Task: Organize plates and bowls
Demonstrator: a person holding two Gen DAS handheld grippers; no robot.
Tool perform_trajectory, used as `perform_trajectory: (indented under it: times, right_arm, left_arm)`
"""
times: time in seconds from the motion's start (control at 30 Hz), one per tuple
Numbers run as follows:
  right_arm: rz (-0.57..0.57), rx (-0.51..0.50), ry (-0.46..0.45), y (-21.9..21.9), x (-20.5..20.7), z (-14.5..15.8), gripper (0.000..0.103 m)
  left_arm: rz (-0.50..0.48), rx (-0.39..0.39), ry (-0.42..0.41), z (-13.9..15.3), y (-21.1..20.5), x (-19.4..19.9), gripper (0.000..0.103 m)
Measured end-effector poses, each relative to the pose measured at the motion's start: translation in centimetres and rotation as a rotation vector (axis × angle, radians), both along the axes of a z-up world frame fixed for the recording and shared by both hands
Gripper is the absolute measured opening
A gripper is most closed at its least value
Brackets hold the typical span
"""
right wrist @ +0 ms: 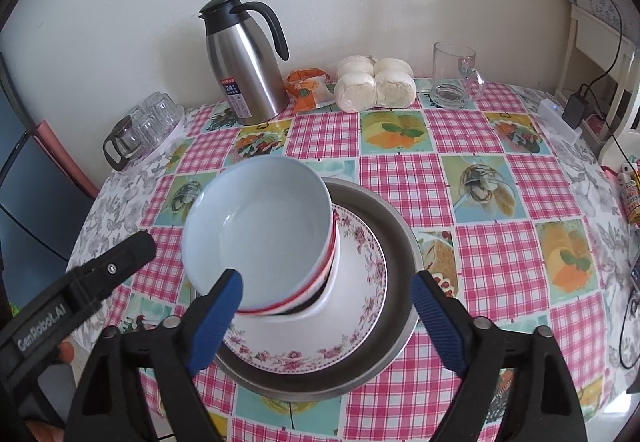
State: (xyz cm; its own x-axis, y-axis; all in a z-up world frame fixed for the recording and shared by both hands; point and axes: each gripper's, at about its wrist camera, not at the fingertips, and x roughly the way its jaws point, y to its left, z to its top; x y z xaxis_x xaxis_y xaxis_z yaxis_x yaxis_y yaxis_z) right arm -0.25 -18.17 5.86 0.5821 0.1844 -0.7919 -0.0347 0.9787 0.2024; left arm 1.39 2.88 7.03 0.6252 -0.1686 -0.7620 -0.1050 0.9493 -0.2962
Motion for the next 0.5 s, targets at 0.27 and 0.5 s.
perform_trajectory:
  times: [0.27, 0.5]
  right_arm:
    - [0.007, 0.004, 0.007, -0.2, -1.3, -0.9, 0.103]
    - [0.008, -0.019, 0.016, -0.3, -2.5, -2.2, 0.103]
  left_arm:
    - [0.028, 0.077, 0.053, -1.7, 0.8, -1.0, 0.098]
    - [0.014, 0.122, 0.081, -2.7, 0.3, -1.9, 0.098]
